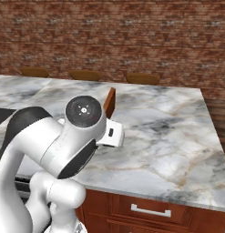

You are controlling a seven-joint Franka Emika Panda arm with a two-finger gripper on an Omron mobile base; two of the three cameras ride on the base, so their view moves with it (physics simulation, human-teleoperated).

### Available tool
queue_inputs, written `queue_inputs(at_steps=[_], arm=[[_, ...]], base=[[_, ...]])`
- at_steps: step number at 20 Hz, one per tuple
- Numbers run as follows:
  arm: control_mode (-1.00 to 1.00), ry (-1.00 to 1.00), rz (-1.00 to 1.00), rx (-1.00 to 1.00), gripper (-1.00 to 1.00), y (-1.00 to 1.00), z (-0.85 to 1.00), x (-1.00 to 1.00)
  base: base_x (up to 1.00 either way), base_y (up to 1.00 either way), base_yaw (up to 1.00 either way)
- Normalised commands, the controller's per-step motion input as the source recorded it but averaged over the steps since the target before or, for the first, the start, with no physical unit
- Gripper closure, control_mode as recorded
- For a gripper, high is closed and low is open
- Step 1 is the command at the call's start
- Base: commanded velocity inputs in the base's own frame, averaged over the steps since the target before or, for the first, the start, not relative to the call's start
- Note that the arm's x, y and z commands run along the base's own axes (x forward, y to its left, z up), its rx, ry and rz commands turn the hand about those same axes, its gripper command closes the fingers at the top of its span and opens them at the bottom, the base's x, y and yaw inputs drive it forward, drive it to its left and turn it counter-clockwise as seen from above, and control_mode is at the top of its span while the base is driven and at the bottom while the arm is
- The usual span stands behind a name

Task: Move the cutting board and knife to the sink. Then move spray from the cabinet to the counter.

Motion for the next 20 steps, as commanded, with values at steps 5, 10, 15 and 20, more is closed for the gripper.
queue_inputs(at_steps=[5, 10, 15, 20], arm=[[-1.0, -0.14, 0.05, 0.0, 1.0, 0.97, 0.02, -0.15], [-1.0, -0.19, 0.0, -0.01, 1.0, 1.0, 0.12, 0.0], [-1.0, -0.04, 0.0, 0.0, 1.0, 0.19, 0.24, 0.17], [-1.0, 0.04, 0.0, 0.0, 1.0, 0.01, 0.11, 0.25]], base=[[0.0, 0.0, 0.0], [0.0, 0.0, 0.0], [0.0, 0.0, 0.0], [0.0, 0.0, 0.0]])
